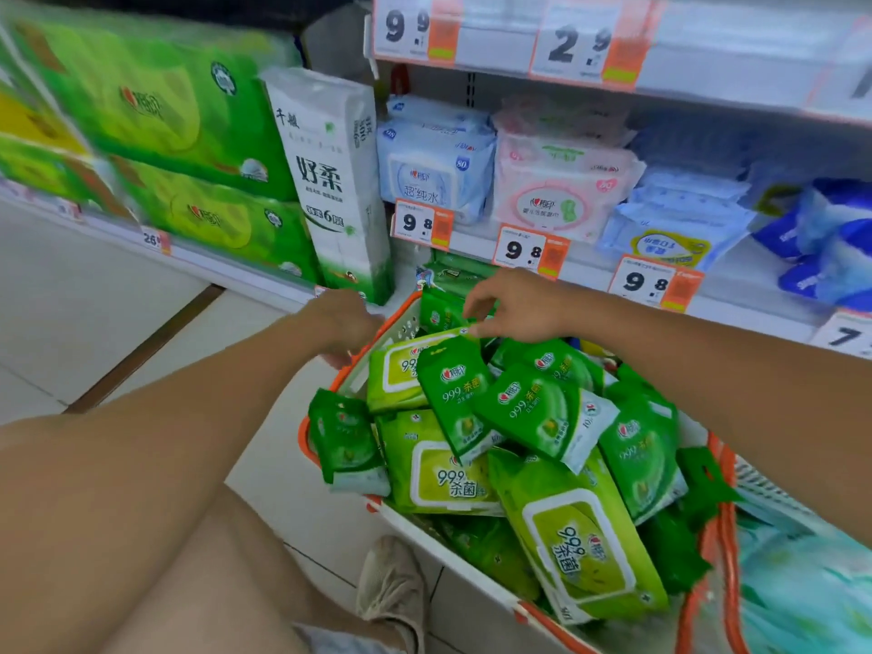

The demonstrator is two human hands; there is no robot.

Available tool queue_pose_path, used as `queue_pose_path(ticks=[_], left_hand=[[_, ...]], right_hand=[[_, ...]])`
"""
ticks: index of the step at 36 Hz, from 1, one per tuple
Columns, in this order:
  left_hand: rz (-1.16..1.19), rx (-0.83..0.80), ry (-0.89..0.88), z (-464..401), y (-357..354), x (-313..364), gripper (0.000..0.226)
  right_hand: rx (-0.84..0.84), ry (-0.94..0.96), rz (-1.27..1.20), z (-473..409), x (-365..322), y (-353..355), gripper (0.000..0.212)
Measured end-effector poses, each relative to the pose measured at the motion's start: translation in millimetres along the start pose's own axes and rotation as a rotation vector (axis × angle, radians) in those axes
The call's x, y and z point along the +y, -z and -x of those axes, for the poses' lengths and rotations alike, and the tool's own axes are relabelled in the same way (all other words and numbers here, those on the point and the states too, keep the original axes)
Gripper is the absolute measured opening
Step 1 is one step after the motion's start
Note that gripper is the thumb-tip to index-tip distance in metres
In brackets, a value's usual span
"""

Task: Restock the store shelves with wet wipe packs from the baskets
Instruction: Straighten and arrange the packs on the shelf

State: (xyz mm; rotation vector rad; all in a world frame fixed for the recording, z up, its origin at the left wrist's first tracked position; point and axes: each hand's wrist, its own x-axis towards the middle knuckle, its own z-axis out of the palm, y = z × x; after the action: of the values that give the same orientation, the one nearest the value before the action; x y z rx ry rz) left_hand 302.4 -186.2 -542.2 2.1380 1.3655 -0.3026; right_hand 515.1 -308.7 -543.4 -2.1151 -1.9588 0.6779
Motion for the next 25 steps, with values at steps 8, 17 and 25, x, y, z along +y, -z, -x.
queue_pose_path(ticks=[8, 17, 25], left_hand=[[0.595, 0.454, -0.485, 24.4, 73.6, 105.1, 0.014], [-0.006, 0.801, -0.858, 8.9, 209.8, 249.7, 0.045], [-0.654, 0.331, -0.479, -68.2, 202.9, 255.3, 0.046]], right_hand=[[0.541, 0.195, -0.017, 35.3, -26.7, 100.0, 0.008], [1.131, -0.034, -0.070, 32.0, -6.4, 283.1, 0.017], [0.673, -0.398, -0.189, -66.2, 91.4, 333.6, 0.098]])
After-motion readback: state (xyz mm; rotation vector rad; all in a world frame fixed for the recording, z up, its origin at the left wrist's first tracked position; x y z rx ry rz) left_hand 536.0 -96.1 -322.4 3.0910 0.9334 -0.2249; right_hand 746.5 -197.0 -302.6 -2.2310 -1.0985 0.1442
